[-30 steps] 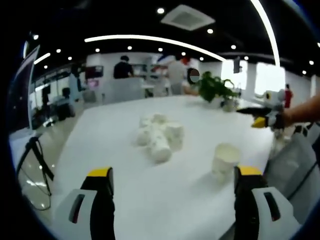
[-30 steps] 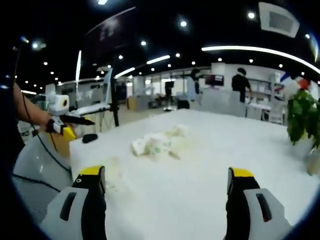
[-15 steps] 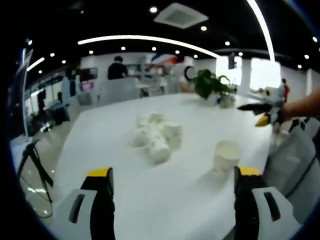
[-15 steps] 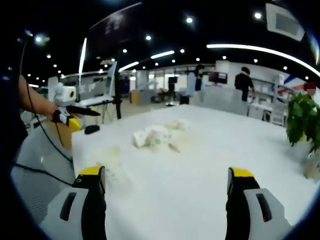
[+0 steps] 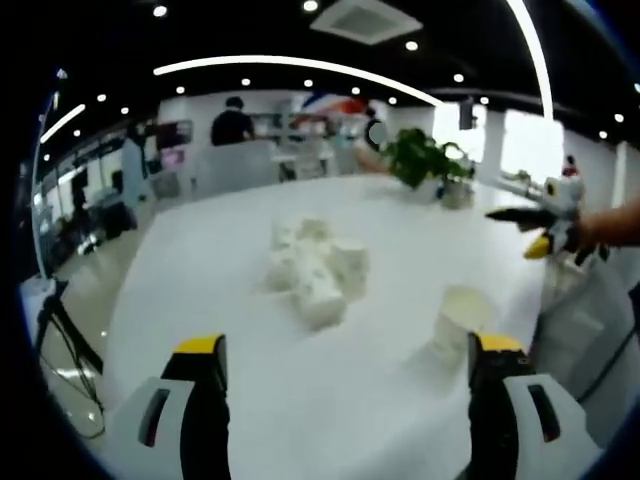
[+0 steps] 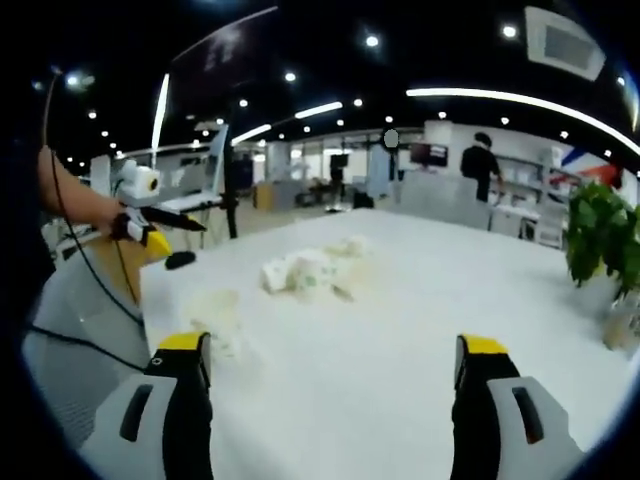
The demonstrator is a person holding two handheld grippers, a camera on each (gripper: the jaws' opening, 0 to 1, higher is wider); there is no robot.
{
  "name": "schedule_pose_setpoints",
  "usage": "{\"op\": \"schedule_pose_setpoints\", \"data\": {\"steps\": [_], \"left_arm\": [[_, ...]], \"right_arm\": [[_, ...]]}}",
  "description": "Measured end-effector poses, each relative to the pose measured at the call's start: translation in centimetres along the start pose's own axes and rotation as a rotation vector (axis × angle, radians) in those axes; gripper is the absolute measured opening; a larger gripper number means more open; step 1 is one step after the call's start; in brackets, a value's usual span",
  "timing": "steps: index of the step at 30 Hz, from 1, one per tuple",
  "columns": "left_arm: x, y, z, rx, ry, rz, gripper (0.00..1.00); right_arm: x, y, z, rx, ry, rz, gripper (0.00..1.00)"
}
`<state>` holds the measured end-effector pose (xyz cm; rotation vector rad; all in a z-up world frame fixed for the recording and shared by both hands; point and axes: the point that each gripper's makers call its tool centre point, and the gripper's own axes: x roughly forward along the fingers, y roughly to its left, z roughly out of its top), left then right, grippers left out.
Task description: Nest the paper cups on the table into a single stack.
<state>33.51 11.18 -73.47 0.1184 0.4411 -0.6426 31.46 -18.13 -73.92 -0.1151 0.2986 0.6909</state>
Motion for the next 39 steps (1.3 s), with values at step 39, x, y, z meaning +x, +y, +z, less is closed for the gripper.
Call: {"op": "schedule_pose_setpoints", "data": {"steps": [39], "left_arm": [[10.6, 3.3, 2.3, -0.223, 0.392, -0.045, 0.98]], "right_arm": [[-0.4, -1.9, -1.4, 0.027, 0.013, -0.032, 0.95]]}}
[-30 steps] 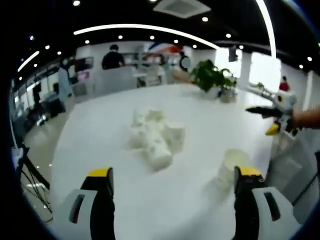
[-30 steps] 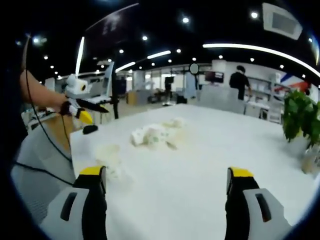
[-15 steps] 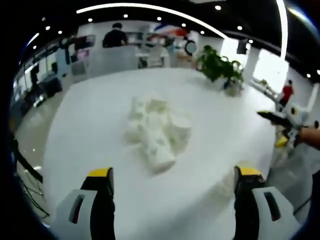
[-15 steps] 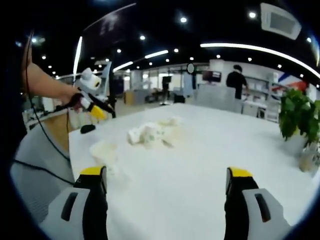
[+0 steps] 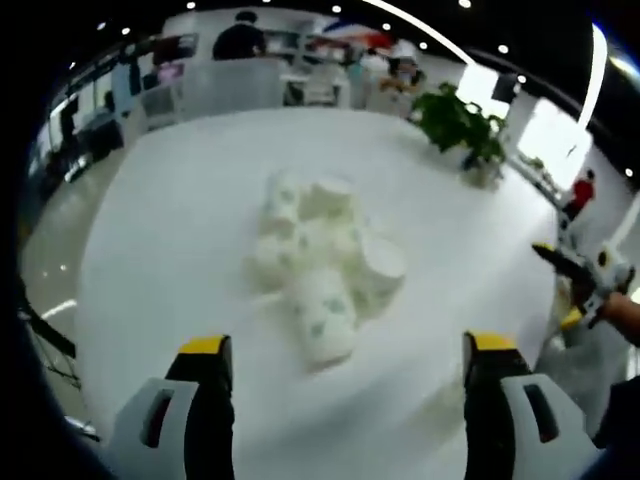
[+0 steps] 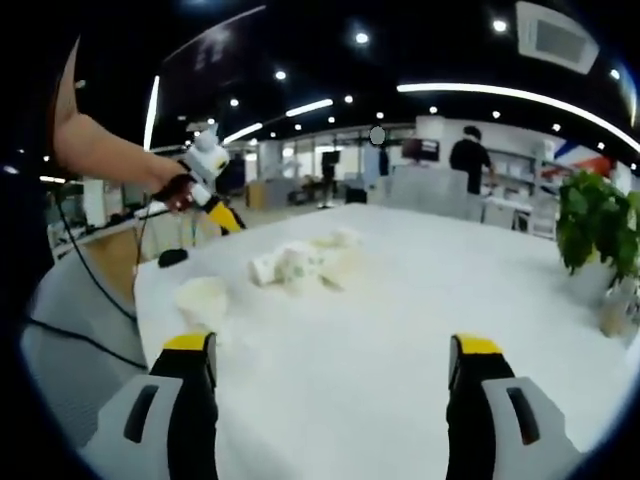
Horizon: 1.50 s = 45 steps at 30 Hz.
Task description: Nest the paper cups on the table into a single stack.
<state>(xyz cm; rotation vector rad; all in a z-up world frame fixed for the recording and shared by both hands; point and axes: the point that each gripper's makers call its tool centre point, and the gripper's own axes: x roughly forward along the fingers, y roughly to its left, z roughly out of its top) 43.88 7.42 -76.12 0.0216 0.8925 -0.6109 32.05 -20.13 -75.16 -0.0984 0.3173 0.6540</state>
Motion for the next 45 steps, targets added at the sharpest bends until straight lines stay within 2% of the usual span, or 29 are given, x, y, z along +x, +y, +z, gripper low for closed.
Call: {"op": "schedule_pose_setpoints", "data": {"steps": [6, 12, 19, 27, 34, 41, 45], "left_arm": [[0.9, 0.9, 1.0, -0.078, 0.036, -0.003, 0.95], [1.5, 1.3, 1.6, -0.088, 0.081, -0.013, 0.89], [2.5, 1.6, 2.5, -0.125, 0.102, -0.021, 0.85], [3.9, 1.6, 1.4, -0.156, 0.164, -0.036, 0.74], [5.1, 2.1, 0.9, -0.173, 0.191, -0.029, 0.70], [6.4, 2.6, 0.1, -0.222, 0.216, -0.033, 0.66], [6.9, 2.5, 0.0, -0.223, 0.225, -0.039, 0.62]], "right_arm": [[0.2, -0.4, 0.0, 0.006, 0.001, -0.004, 0.94], [0.4, -0.5, -0.2, 0.008, 0.003, -0.003, 0.94], [0.6, -0.6, -0.4, 0.018, 0.003, -0.004, 0.94], [0.7, -0.7, -0.5, 0.020, 0.009, -0.003, 0.94], [0.7, -0.8, -0.5, 0.012, 0.009, -0.014, 0.90], [0.8, -0.9, -0.6, 0.013, 0.008, -0.016, 0.89], [0.9, -0.7, -0.7, 0.015, 0.010, -0.014, 0.89]]}}
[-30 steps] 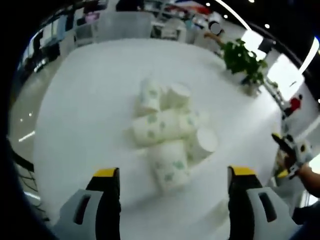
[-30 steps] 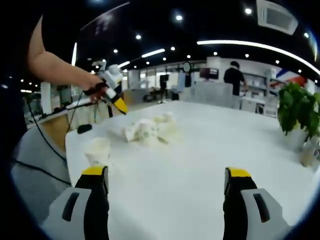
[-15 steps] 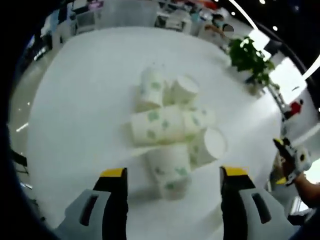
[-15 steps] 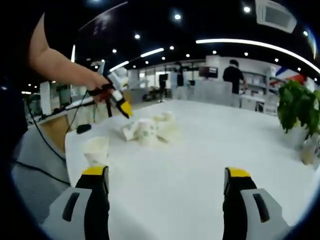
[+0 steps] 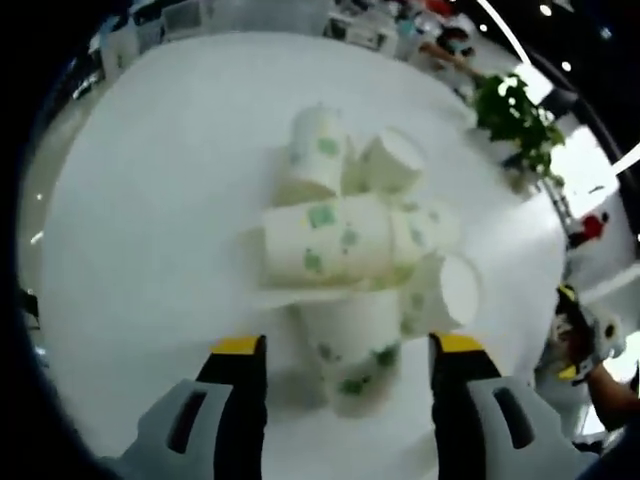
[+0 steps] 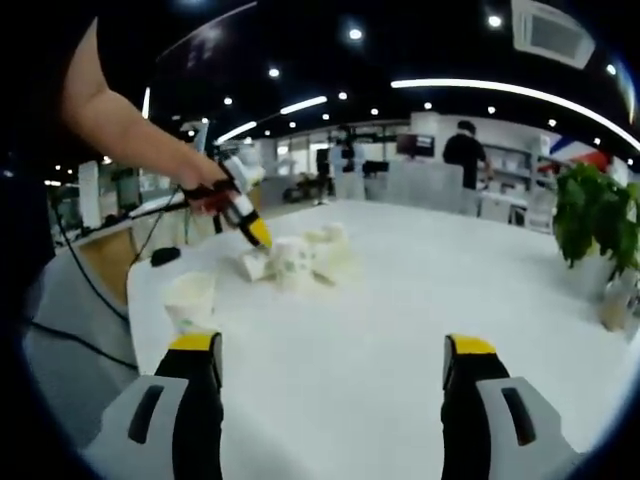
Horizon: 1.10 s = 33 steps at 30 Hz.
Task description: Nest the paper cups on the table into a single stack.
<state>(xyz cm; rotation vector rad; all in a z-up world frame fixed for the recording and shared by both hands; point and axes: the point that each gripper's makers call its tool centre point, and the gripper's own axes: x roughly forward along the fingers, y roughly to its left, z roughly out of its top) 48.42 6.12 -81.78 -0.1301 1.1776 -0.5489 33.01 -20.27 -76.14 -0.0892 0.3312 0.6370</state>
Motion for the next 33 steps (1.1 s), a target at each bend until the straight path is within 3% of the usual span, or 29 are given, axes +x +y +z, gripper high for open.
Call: {"op": "schedule_pose_setpoints", "data": {"steps": [20, 33], "left_arm": [[1.9, 0.0, -0.1, 0.027, 0.047, 0.001, 0.52], [2.2, 0.2, 0.1, 0.024, 0.048, 0.002, 0.46]], "right_arm": [[-0.1, 0.1, -0.9, 0.013, 0.020, 0.001, 0.88], [0.4, 0.4, -0.5, 0.033, 0.012, 0.006, 0.88]]}}
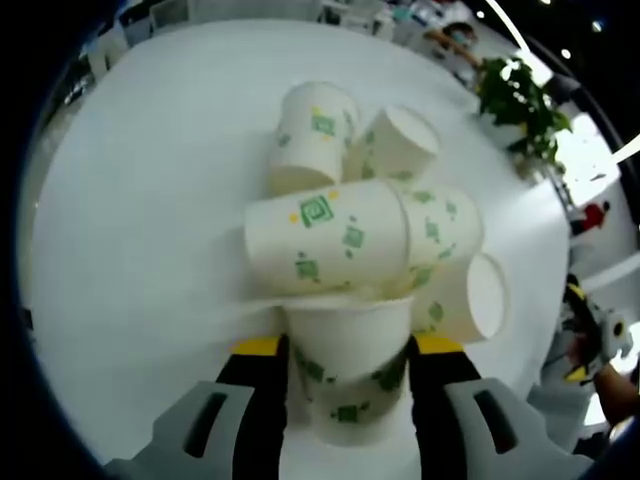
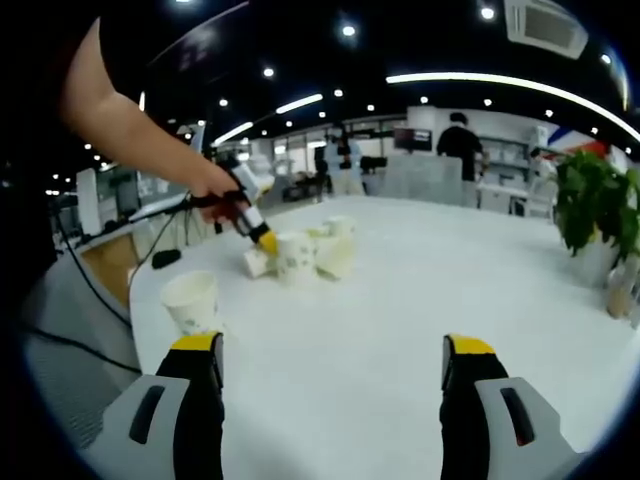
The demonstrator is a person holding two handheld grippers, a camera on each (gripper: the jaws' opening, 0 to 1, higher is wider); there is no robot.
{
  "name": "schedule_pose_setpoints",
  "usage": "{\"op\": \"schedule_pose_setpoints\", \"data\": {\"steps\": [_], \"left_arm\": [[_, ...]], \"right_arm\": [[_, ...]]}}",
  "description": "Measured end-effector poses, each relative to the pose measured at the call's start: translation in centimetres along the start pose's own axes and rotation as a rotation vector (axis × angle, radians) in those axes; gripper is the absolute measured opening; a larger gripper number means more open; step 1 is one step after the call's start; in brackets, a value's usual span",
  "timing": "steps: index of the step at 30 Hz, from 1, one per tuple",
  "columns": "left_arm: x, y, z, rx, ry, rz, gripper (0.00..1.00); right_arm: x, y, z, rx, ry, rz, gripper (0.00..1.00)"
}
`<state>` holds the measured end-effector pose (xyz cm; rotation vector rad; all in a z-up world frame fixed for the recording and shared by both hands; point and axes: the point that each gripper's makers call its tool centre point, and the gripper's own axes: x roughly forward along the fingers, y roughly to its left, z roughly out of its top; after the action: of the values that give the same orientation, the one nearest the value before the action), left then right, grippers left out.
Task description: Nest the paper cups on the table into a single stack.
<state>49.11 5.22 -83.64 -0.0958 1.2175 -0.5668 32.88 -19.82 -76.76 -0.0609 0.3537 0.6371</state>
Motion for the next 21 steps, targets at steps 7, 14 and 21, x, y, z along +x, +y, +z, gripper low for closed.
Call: {"op": "schedule_pose_setpoints", "data": {"steps": [7, 14, 21], "left_arm": [[0.21, -0.09, 0.91, -0.003, -0.011, -0.016, 0.43], [0.14, -0.15, 0.81, -0.011, -0.009, -0.027, 0.41], [-0.10, -0.45, 0.78, 0.000, -0.018, -0.036, 0.40]], "right_arm": [[0.06, 0.02, -0.38, 0.001, 0.007, 0.002, 0.88], [0.24, 0.19, -0.36, 0.007, 0.005, 0.002, 0.88], [0.49, 0.31, -0.18, 0.002, 0.004, 0.007, 0.88]]}}
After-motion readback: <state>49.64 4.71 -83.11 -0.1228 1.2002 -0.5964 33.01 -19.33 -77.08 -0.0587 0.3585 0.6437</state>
